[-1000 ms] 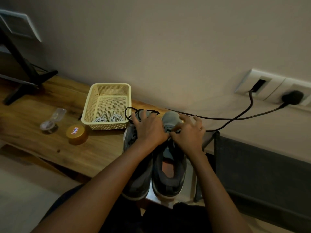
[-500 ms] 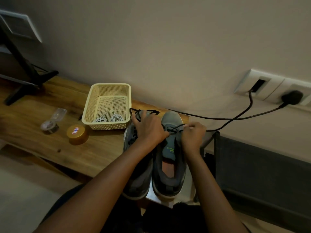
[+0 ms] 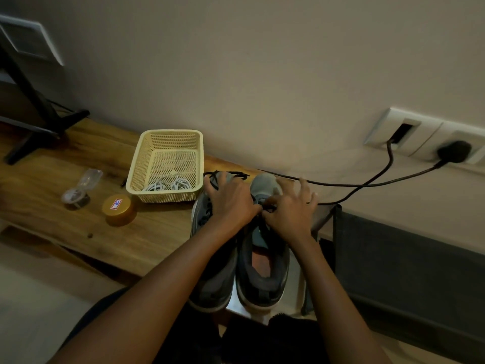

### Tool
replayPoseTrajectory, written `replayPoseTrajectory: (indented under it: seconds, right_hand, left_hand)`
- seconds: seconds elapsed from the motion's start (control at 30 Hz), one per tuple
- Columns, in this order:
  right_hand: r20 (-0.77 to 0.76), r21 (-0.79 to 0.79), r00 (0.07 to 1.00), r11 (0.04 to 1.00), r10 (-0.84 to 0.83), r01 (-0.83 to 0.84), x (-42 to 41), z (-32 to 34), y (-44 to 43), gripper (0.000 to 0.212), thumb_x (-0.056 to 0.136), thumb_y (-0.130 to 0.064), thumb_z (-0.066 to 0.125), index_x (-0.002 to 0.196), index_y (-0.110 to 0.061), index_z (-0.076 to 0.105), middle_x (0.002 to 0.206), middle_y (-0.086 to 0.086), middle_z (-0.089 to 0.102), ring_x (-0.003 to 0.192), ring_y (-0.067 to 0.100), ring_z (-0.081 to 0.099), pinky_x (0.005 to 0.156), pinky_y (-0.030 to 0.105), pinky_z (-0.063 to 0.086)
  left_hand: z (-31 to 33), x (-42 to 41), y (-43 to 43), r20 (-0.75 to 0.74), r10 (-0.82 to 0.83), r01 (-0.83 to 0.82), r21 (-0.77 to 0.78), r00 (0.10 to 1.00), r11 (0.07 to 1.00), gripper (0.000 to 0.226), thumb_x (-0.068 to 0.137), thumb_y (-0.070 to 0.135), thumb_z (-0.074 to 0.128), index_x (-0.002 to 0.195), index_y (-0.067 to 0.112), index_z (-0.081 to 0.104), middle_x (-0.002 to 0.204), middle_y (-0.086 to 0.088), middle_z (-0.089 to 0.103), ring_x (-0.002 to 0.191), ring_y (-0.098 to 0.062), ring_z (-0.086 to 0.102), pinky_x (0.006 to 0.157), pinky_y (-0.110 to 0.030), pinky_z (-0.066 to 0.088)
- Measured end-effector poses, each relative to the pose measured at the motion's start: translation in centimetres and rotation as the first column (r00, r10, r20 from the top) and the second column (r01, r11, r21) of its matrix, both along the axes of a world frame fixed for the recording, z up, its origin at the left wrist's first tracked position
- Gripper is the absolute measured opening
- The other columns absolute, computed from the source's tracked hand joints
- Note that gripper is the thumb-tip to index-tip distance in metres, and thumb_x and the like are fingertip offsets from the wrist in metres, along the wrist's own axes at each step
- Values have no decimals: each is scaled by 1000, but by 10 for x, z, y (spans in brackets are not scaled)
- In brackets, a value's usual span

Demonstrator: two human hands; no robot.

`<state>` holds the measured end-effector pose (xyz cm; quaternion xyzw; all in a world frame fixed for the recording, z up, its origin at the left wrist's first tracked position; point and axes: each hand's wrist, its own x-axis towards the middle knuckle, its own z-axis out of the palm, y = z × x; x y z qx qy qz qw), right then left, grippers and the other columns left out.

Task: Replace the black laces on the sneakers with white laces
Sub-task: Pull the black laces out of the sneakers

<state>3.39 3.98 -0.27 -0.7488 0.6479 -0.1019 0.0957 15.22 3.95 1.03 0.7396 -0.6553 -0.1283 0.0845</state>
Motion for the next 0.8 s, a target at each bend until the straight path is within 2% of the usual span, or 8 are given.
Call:
replayPoseTrajectory:
  seconds: [0.17, 0.33, 0.4, 0.47, 0.5, 0.6, 0.67, 0.8]
  right_hand:
    - [36, -57, 999, 998, -25, 27, 2, -7, -1, 16, 86, -29, 62, 97, -23, 72, 146, -6, 38, 142, 29, 9, 114, 53, 9]
    - [387, -147, 892, 939, -235, 311, -2, -15, -4, 10, 82, -22, 69, 86, -14, 74, 136, -4, 50, 135, 25, 26, 110, 45, 24]
    - [674, 50, 594, 830, -439, 556, -8, -21, -10, 6, 80, -17, 71, 82, -12, 73, 123, 1, 60, 122, 24, 44, 103, 45, 38]
    - [835, 337, 187, 749, -517, 570, -10, -21, -12, 21, 78, -12, 73, 59, -20, 69, 90, 6, 69, 94, 24, 59, 92, 50, 47]
    - [829, 406, 113, 728, -548, 552, -11, -22, -11, 29, 78, -11, 72, 51, -20, 64, 76, 5, 67, 86, 26, 61, 88, 51, 49]
    - [726, 204, 430, 765, -537, 611, -9, -13, -7, 10, 86, -18, 64, 93, -15, 71, 111, 7, 66, 125, 30, 45, 104, 45, 34]
    - [526, -27, 748, 871, -404, 490, -10, -6, -7, 37, 86, -26, 64, 123, -18, 61, 142, 3, 46, 141, 29, 17, 112, 49, 16]
    - [21, -9, 998, 998, -59, 59, 0, 2, -2, 27, 84, -40, 64, 108, -30, 69, 155, -9, 20, 144, 32, -3, 112, 58, 1]
  left_hand:
    - [-3, 1, 0, 0, -11, 11, 27, 1000, 1000, 36, 84, 49, 58, 93, 16, 67, 137, 3, 48, 140, -27, 17, 111, -57, 1]
    - [0, 1, -1, -10, 10, -9, 27, 1000, 1000, 25, 84, 42, 61, 81, 18, 65, 130, 3, 52, 140, -25, 19, 111, -57, 1]
    - [0, 1, 0, -27, 23, -22, 27, 999, 999, 21, 82, 39, 63, 74, 20, 62, 126, 4, 54, 140, -25, 19, 111, -57, -1]
    - [-2, 2, 0, -33, 20, -20, 13, 999, 1000, 20, 81, 38, 63, 71, 21, 62, 125, 4, 54, 139, -25, 21, 111, -56, 0]
    - [-2, 2, 0, -30, 17, -17, 7, 999, 1000, 20, 82, 39, 63, 72, 21, 62, 126, 4, 54, 138, -25, 21, 112, -56, 1]
    - [-2, 2, -1, -33, 18, -18, -1, 999, 1000, 21, 82, 39, 63, 72, 21, 62, 128, 5, 54, 139, -25, 21, 112, -56, 0]
    - [-1, 2, -1, -44, 15, -15, 0, 999, 1000, 22, 83, 39, 63, 71, 21, 60, 130, 4, 53, 139, -26, 20, 111, -56, -1]
    - [-2, 3, -1, -48, -4, 6, 28, 999, 1000, 25, 86, 45, 59, 77, 21, 59, 135, 4, 49, 141, -27, 15, 111, -58, -2]
